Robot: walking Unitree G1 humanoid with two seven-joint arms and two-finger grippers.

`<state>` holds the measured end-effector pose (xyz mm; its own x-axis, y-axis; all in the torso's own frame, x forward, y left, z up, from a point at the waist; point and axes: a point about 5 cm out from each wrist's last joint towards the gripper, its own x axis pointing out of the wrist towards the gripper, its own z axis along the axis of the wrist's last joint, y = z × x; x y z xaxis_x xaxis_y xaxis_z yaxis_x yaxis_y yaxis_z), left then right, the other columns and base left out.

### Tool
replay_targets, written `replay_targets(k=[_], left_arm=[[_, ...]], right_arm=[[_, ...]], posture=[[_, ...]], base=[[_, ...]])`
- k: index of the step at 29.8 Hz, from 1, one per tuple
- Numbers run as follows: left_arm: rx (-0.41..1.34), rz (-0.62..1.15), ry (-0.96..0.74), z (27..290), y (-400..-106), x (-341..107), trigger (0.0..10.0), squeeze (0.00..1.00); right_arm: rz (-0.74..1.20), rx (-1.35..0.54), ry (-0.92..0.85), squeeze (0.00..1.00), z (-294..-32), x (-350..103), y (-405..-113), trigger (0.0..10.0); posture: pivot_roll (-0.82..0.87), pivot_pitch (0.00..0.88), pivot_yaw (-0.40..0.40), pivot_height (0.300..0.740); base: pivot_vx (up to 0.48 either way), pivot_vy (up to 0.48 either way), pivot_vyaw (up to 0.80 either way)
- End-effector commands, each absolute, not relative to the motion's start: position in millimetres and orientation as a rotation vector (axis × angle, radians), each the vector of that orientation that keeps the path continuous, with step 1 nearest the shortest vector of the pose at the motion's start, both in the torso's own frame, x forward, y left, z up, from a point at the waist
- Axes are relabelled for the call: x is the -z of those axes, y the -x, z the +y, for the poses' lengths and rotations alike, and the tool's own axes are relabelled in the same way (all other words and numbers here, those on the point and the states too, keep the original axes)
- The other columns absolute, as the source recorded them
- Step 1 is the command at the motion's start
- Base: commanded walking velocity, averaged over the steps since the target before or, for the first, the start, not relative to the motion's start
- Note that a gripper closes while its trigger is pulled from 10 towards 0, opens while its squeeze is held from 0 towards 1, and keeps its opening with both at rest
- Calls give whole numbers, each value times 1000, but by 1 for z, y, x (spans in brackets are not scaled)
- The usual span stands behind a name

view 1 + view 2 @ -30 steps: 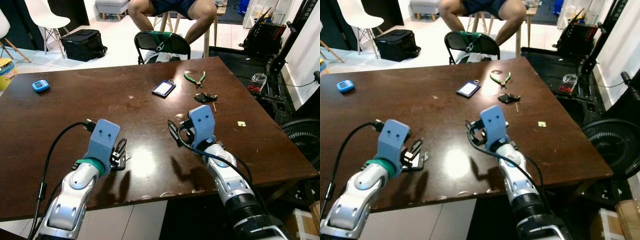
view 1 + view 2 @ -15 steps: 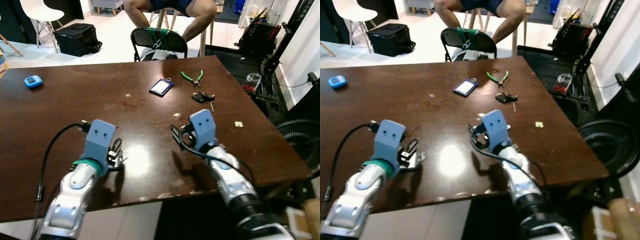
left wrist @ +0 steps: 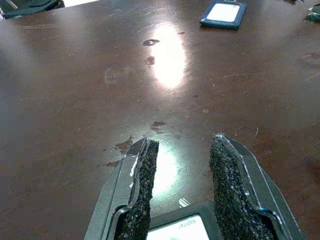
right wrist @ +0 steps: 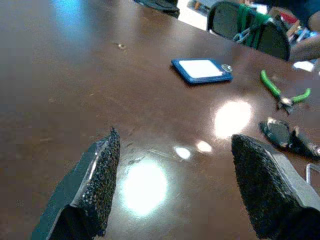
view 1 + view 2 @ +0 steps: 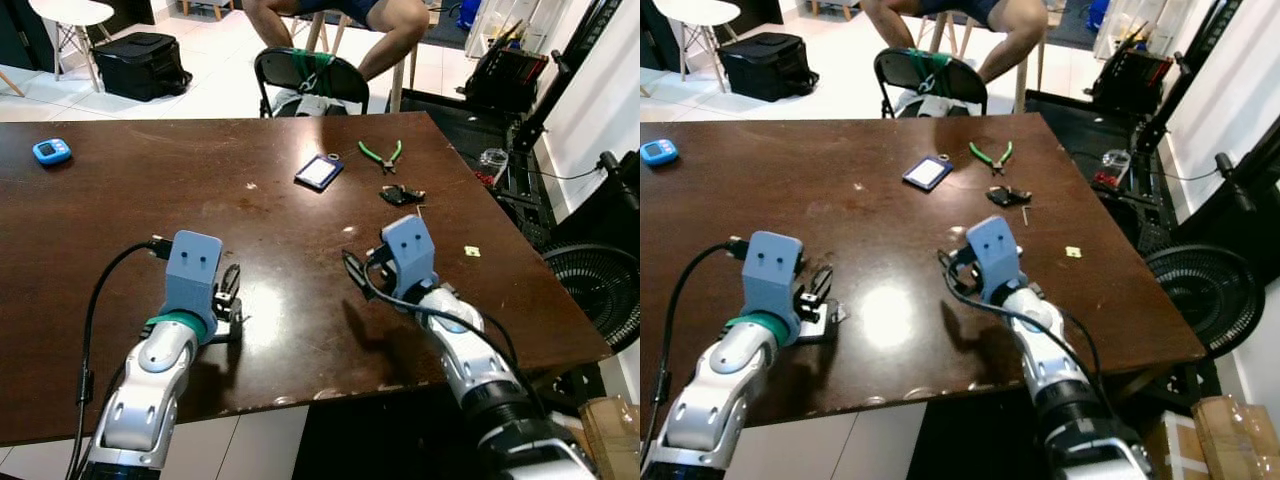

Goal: Hang keys on a hook

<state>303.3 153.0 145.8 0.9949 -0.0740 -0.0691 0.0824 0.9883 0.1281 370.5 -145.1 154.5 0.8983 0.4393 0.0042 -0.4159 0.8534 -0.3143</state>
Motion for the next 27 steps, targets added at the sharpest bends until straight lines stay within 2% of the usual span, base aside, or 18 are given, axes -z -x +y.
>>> replay_targets(k=[1, 4, 13, 17, 22, 25, 27], left_arm=[[79, 81, -138, 154, -304, -143, 10000, 0], [84, 82, -148, 153, -305, -144, 10000, 0], [94, 81, -154, 153, -304, -145, 10000, 0], [221, 70, -104, 144, -291, -150, 10000, 0], [303, 88, -51, 138, -281, -150, 10000, 0], [465, 242, -129, 126, -272, -130, 10000, 0], [465, 242, -129, 126, -272, -130, 10000, 0]], right_arm=[[9, -506, 369, 0, -150, -143, -370, 10000], [100, -591, 459, 0, -151, -134, -369, 10000], [143, -679, 414, 0, -153, -131, -364, 10000], [165, -810, 326, 0, -156, -127, -349, 10000], [176, -822, 330, 0, -158, -122, -346, 10000], [166, -810, 316, 0, -155, -122, -348, 10000], [166, -810, 316, 0, -155, -122, -348, 10000]], posture=[[-56, 69, 20, 740], [-52, 72, 23, 740], [-48, 77, 29, 740], [-56, 85, 37, 740], [-48, 88, 37, 740], [-42, 89, 41, 740], [-42, 89, 41, 740]], base=[[0, 0, 0], [0, 0, 0], [0, 0, 0], [0, 0, 0], [0, 0, 0], [0, 0, 0], [0, 0, 0]])
